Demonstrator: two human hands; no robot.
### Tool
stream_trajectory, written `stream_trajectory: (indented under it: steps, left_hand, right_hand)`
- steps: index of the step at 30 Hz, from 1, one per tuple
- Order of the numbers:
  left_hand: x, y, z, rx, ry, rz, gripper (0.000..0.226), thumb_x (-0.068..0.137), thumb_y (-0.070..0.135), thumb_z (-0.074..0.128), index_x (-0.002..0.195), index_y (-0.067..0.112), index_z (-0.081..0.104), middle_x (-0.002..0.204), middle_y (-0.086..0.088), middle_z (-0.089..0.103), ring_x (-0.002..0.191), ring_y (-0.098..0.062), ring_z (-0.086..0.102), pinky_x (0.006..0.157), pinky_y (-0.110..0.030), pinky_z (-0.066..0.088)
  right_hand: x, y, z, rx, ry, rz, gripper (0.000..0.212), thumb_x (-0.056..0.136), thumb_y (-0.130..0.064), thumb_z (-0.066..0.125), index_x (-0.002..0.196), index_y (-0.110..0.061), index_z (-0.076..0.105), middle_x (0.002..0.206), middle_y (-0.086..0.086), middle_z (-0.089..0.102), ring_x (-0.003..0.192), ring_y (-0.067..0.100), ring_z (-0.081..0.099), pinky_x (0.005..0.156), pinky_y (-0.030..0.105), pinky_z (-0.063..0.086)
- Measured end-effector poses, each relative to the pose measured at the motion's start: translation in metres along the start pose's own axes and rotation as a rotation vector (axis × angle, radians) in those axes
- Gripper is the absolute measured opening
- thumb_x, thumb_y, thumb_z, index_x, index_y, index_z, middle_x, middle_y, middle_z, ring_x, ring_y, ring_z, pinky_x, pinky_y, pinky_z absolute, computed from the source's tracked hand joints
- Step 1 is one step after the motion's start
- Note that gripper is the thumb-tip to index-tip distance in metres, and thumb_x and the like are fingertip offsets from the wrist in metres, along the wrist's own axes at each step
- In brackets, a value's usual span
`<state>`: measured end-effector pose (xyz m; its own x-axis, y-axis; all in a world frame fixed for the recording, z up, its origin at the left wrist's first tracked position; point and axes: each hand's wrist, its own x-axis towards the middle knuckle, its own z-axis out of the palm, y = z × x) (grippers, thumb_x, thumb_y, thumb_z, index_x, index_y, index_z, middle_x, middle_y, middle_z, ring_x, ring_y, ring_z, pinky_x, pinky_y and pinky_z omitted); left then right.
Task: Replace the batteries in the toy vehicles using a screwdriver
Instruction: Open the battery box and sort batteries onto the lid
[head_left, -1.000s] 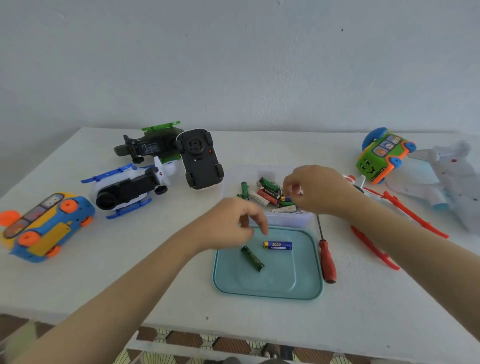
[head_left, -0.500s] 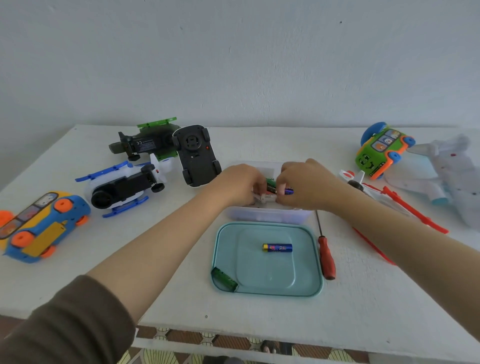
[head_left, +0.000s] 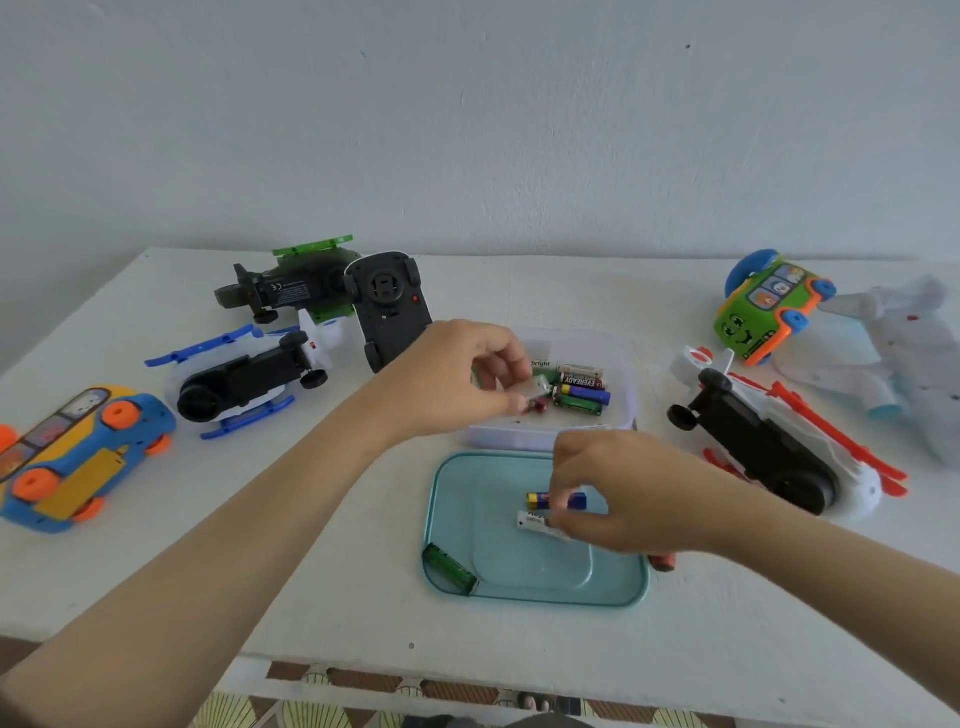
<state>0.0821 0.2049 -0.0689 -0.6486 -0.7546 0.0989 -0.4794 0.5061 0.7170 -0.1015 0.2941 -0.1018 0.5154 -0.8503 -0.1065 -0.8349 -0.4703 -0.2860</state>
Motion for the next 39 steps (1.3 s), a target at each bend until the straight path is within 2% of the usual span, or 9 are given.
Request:
stream_trajectory:
  steps: [5, 8, 12, 17, 20, 26, 32, 36, 39]
  left_hand:
    - [-0.033, -0.002, 0.006, 0.193, -0.148, 0.0, 0.014, 0.078, 0.02, 0.077, 0.081, 0.028, 0.068, 0.072, 0.022, 0.063, 0.077, 0.006, 0.056, 0.064, -0.005, 0.036]
    - [-0.041, -0.011, 0.018, 0.425, -0.265, -0.007, 0.012, 0.082, 0.022, 0.068, 0.091, 0.03, 0.067, 0.083, 0.019, 0.06, 0.081, 0.001, 0.048, 0.068, -0.014, 0.036]
    - [-0.042, -0.016, 0.032, 0.57, -0.303, 0.015, 0.015, 0.087, 0.025, 0.061, 0.1, 0.028, 0.068, 0.097, 0.011, 0.064, 0.089, -0.004, 0.049, 0.076, -0.021, 0.039]
    - [-0.03, -0.012, 0.028, 0.249, -0.161, 0.02, 0.008, 0.089, 0.028, 0.062, 0.086, 0.027, 0.069, 0.082, 0.012, 0.068, 0.072, -0.008, 0.058, 0.066, -0.027, 0.048]
    - [-0.004, -0.013, 0.024, 0.213, 0.015, 0.031, 0.011, 0.09, 0.02, 0.061, 0.091, 0.022, 0.072, 0.079, 0.012, 0.065, 0.068, -0.007, 0.059, 0.066, -0.025, 0.047]
    - [0.05, -0.029, 0.021, 0.335, -0.291, -0.189, 0.019, 0.084, 0.012, 0.068, 0.099, 0.023, 0.072, 0.083, 0.016, 0.062, 0.07, 0.0, 0.053, 0.055, -0.011, 0.037]
    - [0.056, -0.03, 0.028, 0.423, -0.282, -0.154, 0.013, 0.084, 0.012, 0.068, 0.083, 0.024, 0.063, 0.068, 0.017, 0.05, 0.059, 0.001, 0.045, 0.048, -0.008, 0.029]
    - [0.048, -0.025, 0.014, 0.038, -0.105, -0.133, 0.022, 0.077, 0.004, 0.075, 0.083, 0.024, 0.069, 0.079, 0.008, 0.068, 0.061, 0.002, 0.052, 0.058, -0.005, 0.038]
    - [0.033, -0.015, -0.001, -0.104, -0.006, -0.072, 0.027, 0.072, 0.006, 0.082, 0.083, 0.028, 0.07, 0.076, 0.012, 0.07, 0.06, 0.005, 0.053, 0.057, -0.006, 0.037]
  right_hand:
    - [0.018, 0.022, -0.025, 0.049, 0.224, 0.068, 0.022, 0.089, -0.03, 0.045, 0.086, -0.021, 0.065, 0.081, -0.009, 0.057, 0.073, 0.006, 0.053, 0.063, 0.02, 0.042]
    - [0.032, 0.039, -0.03, -0.154, 0.192, 0.211, 0.022, 0.094, -0.026, 0.042, 0.093, -0.017, 0.063, 0.091, -0.003, 0.056, 0.079, 0.015, 0.054, 0.063, 0.023, 0.038]
    - [0.05, 0.046, -0.026, -0.269, 0.07, 0.302, 0.02, 0.094, -0.021, 0.04, 0.075, -0.019, 0.047, 0.087, -0.002, 0.049, 0.081, 0.018, 0.049, 0.067, 0.027, 0.035]
    - [0.059, 0.047, -0.021, -0.363, 0.057, 0.304, 0.024, 0.089, -0.027, 0.049, 0.068, -0.019, 0.042, 0.082, -0.002, 0.052, 0.076, 0.018, 0.051, 0.054, 0.023, 0.029]
    - [0.062, 0.049, -0.018, -0.434, 0.056, 0.302, 0.013, 0.089, -0.032, 0.053, 0.089, -0.019, 0.054, 0.085, -0.002, 0.055, 0.076, 0.018, 0.052, 0.061, 0.026, 0.033]
    - [0.071, 0.052, -0.015, -0.482, 0.044, 0.294, 0.014, 0.086, -0.029, 0.052, 0.08, -0.017, 0.052, 0.066, -0.005, 0.046, 0.067, 0.019, 0.05, 0.049, 0.024, 0.024]
    - [0.052, 0.032, -0.033, 0.014, 0.296, 0.212, 0.023, 0.081, -0.041, 0.055, 0.078, -0.019, 0.063, 0.071, -0.008, 0.058, 0.067, 0.01, 0.05, 0.06, 0.024, 0.034]
    - [0.028, 0.002, -0.034, 0.036, 0.081, -0.028, 0.018, 0.083, -0.045, 0.061, 0.08, -0.028, 0.063, 0.074, -0.013, 0.056, 0.068, 0.005, 0.05, 0.063, 0.019, 0.039]
    - [0.015, -0.009, -0.009, -0.118, -0.068, -0.105, 0.02, 0.085, -0.046, 0.056, 0.085, -0.027, 0.06, 0.083, -0.01, 0.06, 0.075, 0.011, 0.052, 0.071, 0.03, 0.044]
